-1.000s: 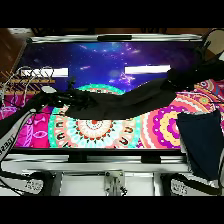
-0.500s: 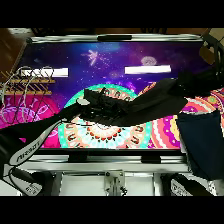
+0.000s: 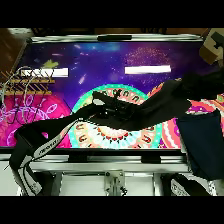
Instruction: Fold the shirts.
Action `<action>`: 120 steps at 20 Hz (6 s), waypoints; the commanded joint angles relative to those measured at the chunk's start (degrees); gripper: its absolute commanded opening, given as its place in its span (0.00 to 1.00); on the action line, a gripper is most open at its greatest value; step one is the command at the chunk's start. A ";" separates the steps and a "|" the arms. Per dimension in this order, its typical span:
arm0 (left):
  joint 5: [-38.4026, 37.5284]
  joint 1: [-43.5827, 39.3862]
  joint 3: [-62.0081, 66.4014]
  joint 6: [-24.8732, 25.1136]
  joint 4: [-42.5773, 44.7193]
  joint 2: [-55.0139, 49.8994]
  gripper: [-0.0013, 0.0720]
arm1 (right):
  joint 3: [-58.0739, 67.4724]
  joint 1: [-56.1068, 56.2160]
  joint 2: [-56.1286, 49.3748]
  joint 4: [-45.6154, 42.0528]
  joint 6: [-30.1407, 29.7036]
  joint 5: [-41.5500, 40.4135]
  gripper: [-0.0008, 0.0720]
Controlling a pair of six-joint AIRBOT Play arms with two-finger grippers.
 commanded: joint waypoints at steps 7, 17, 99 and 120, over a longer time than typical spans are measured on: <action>-5.99 20.50 -10.58 -10.21 34.53 26.45 0.07 | 0.00 7.04 -11.65 0.39 -2.03 -12.74 0.11; -23.04 53.16 -10.60 -8.90 35.34 45.77 0.07 | 0.00 31.28 -28.81 1.22 -0.48 -35.82 0.11; -25.38 29.38 1.49 -22.88 97.66 41.42 0.08 | -14.58 -7.48 4.42 -34.62 -0.22 -22.43 0.86; -17.62 24.63 -16.26 -30.77 93.90 42.66 1.00 | -14.56 10.38 -8.20 -19.67 2.36 -10.86 0.86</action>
